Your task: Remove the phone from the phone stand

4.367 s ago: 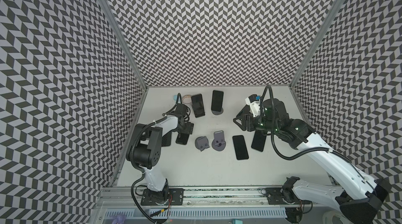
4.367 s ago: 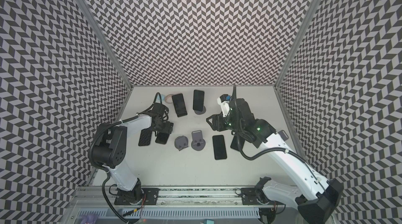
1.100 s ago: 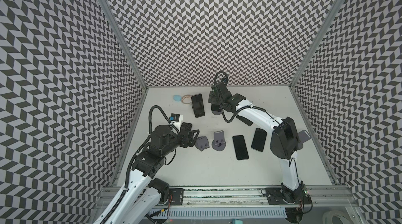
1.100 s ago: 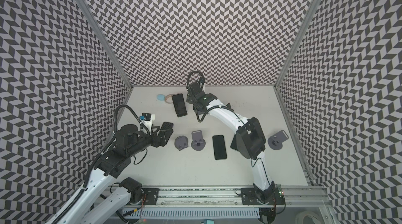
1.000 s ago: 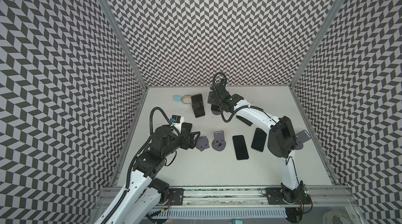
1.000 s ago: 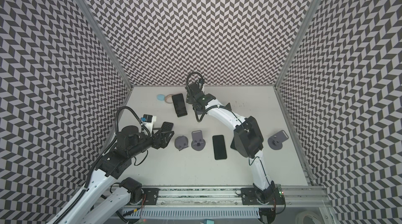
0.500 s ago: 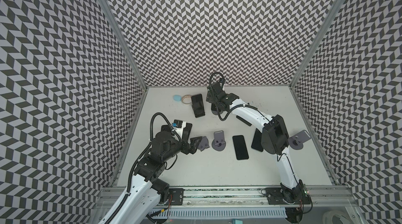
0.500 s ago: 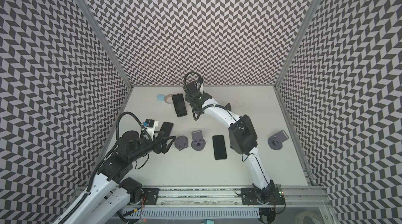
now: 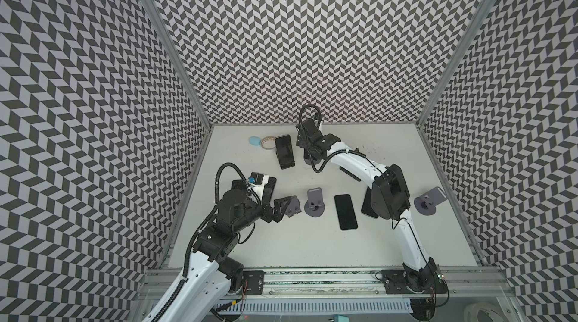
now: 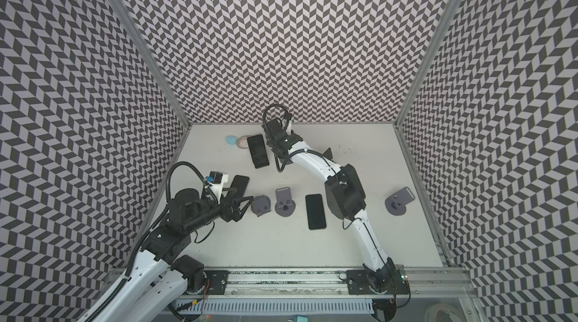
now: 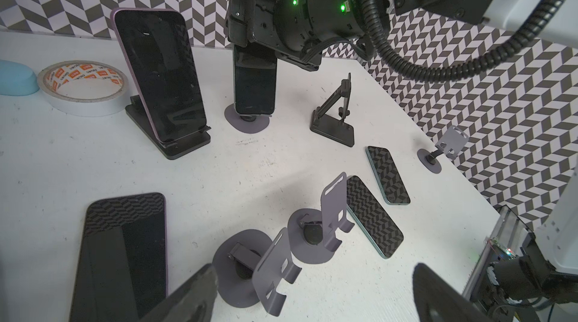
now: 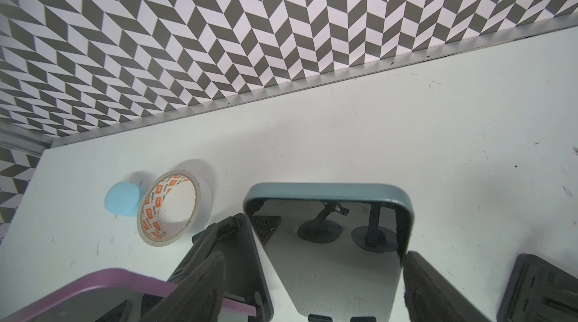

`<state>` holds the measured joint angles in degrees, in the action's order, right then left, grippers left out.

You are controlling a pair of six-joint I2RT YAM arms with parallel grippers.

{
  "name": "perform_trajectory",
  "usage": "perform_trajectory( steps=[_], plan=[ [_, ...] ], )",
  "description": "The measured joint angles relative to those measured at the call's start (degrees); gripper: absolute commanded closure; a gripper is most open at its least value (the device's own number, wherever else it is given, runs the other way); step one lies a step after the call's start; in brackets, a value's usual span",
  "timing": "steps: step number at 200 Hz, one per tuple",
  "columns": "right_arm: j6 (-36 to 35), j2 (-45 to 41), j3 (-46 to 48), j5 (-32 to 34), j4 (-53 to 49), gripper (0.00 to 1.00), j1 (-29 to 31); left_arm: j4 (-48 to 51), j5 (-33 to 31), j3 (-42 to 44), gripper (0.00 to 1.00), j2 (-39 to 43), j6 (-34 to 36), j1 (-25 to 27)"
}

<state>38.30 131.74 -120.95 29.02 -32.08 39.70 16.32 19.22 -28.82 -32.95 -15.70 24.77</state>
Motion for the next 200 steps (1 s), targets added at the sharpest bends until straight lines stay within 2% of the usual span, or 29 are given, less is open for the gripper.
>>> perform_trajectory(
  steps=[103, 200],
  plan=[
    [1.5, 2.9, -3.1, 1.2, -2.3, 0.14, -0.6, -0.7, -0.1, 0.5, 0.02, 0.9, 0.9, 0.0],
    [1.7, 3.5, -3.2, 2.6, -2.7, 0.2, -1.0, -0.8, -1.0, 0.7, 0.02, 1.5, 0.9, 0.0]
  ],
)
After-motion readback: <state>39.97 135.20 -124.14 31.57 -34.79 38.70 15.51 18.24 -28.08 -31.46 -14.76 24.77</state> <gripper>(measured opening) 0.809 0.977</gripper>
